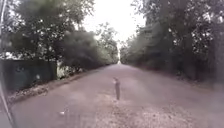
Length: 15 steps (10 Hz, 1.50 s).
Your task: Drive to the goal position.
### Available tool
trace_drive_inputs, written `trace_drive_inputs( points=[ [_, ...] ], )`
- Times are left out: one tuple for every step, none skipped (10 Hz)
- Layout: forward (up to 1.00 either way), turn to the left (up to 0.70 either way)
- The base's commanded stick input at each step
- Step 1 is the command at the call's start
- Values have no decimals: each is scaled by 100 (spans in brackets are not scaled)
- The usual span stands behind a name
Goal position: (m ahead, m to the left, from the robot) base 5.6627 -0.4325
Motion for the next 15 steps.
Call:
trace_drive_inputs(
  points=[
    [70, -7],
    [70, -2],
    [70, 0],
    [70, 0],
    [70, 0],
    [70, 0],
    [70, 0],
    [70, 0],
    [70, 0],
    [70, 0],
    [70, 0],
    [70, 0],
    [70, 0],
    [70, 0],
    [70, 0]
  ],
)
